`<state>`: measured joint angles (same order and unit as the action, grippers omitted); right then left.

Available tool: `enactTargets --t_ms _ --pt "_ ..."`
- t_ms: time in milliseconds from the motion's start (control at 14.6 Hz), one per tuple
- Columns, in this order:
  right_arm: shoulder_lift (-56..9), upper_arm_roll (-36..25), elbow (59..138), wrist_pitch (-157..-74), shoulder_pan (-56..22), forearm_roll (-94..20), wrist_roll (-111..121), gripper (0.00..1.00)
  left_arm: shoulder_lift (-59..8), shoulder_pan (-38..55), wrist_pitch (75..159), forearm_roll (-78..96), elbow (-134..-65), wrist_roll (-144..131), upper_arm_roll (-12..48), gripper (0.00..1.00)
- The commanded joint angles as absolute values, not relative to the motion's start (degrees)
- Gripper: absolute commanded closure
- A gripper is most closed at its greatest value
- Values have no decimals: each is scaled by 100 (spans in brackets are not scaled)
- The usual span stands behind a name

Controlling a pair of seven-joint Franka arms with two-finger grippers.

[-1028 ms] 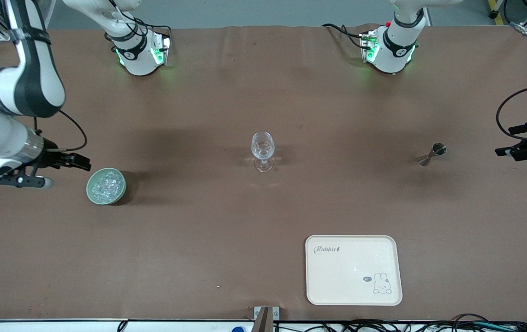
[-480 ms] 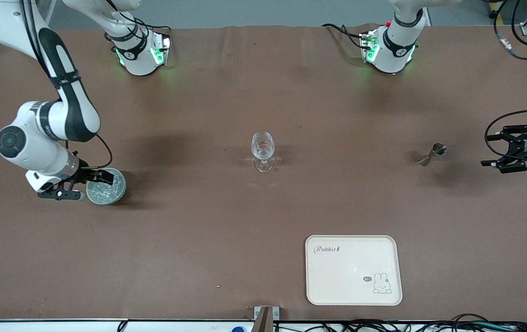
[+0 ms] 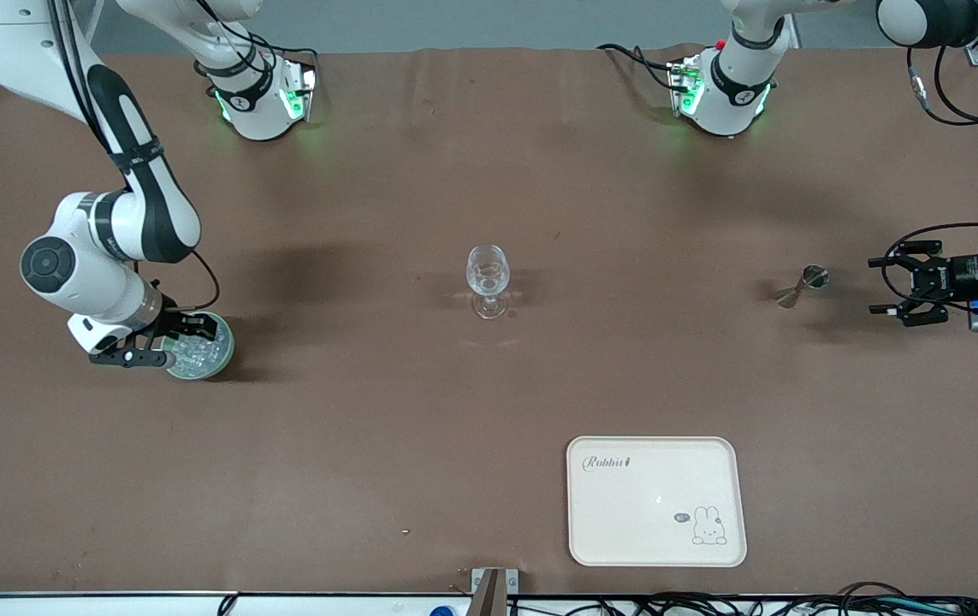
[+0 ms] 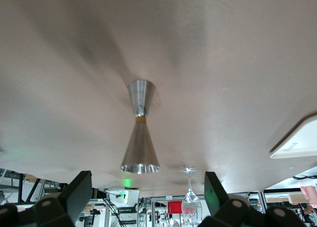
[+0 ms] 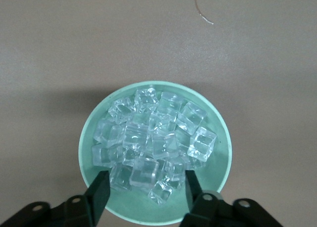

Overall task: Pour wine and add ice with both arms
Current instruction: 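Grasp an ice cube with the right gripper while the left gripper grasps the jigger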

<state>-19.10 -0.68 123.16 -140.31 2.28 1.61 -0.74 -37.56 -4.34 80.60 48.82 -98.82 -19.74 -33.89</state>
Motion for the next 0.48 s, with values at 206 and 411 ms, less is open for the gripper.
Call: enactTargets --t_ms 206,411 --pt "-2039 -70 12419 -14300 202 237 -88 40 -3876 -281 8832 5071 -10783 -994 -3437 0" --pt "-2048 -53 12419 -14291 176 237 -105 45 -3876 -185 9096 5342 -11108 -984 -3410 0"
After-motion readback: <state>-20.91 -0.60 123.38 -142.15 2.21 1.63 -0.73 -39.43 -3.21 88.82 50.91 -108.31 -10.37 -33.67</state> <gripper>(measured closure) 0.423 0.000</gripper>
